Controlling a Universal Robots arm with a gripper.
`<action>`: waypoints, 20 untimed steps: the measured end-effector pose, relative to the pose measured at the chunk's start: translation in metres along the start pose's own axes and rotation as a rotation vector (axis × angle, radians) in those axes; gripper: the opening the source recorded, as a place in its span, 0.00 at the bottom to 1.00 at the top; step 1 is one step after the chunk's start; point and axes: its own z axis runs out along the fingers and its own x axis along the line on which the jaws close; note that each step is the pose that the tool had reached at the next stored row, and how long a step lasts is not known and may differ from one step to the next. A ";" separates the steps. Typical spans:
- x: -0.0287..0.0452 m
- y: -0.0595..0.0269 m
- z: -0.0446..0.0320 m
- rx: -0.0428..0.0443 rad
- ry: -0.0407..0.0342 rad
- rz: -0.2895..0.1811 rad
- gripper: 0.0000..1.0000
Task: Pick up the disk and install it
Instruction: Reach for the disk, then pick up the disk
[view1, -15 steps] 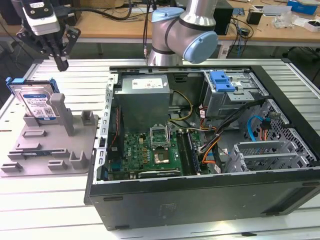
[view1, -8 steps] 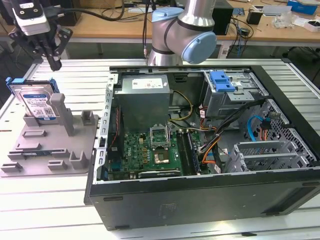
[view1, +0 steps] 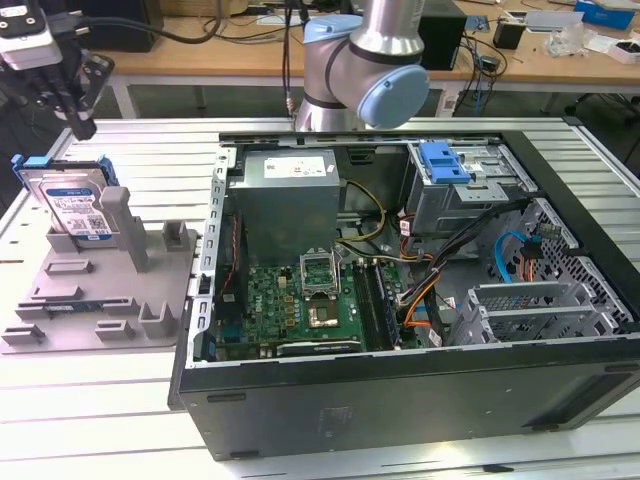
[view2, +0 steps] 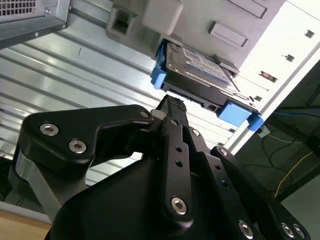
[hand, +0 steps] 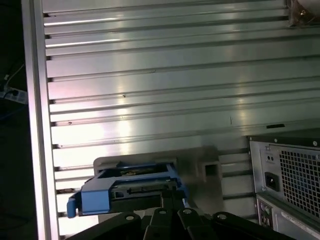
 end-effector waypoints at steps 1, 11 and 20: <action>0.0030 0.0006 0.0003 0.0000 -0.0001 0.001 0.11; 0.0139 0.0034 0.0013 0.0022 0.0000 0.003 0.11; 0.0139 0.0034 0.0013 0.0027 -0.0001 0.003 0.11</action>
